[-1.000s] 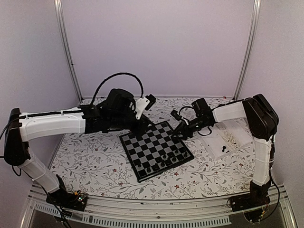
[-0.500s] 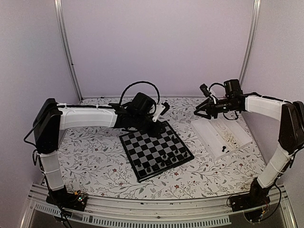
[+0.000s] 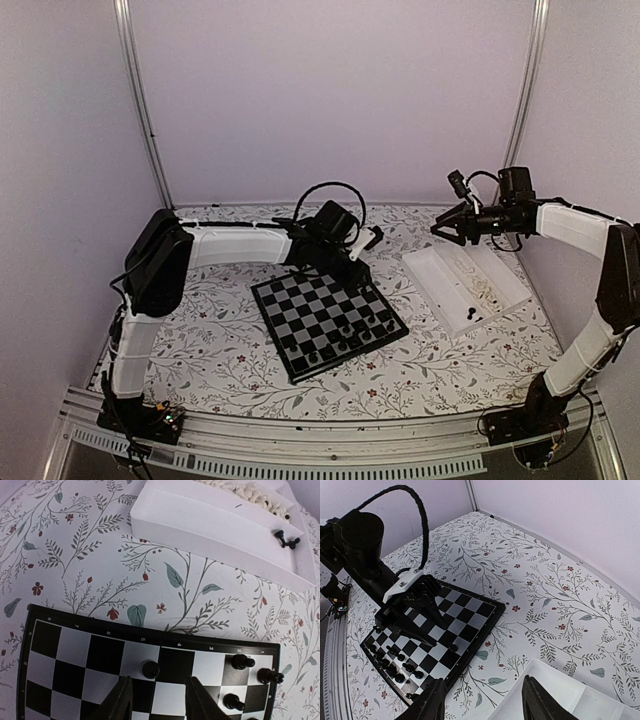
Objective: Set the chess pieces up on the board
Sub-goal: Pick up the chess piece from the chessboard.
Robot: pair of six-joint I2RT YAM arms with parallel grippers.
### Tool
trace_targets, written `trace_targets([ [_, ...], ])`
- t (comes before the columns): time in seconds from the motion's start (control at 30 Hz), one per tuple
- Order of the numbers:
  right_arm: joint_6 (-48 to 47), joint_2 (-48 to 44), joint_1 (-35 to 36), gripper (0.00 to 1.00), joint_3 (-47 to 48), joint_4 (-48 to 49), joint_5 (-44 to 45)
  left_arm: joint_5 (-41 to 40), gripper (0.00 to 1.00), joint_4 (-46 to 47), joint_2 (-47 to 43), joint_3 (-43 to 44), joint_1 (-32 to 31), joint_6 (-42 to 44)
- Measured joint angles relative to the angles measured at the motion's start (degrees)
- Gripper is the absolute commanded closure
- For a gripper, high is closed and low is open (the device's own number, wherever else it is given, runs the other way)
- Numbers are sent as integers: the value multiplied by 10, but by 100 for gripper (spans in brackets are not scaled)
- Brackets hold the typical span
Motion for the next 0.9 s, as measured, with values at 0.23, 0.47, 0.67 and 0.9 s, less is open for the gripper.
trace_targets([
  [0.23,-1,0,0,44,0,0,-5,-11,65,-35,43,57,0,13],
  [0.47,-3,1,0,44,0,0,-7,-13,65,-54,56,71,-1,19],
  [0.67,-6,3,0,44,0,-1,-8,-12,68,-60,76,81,-1,21],
  [0.9,-7,11,0,44,0,-3,-10,-10,83,-73,89,99,-1,25],
])
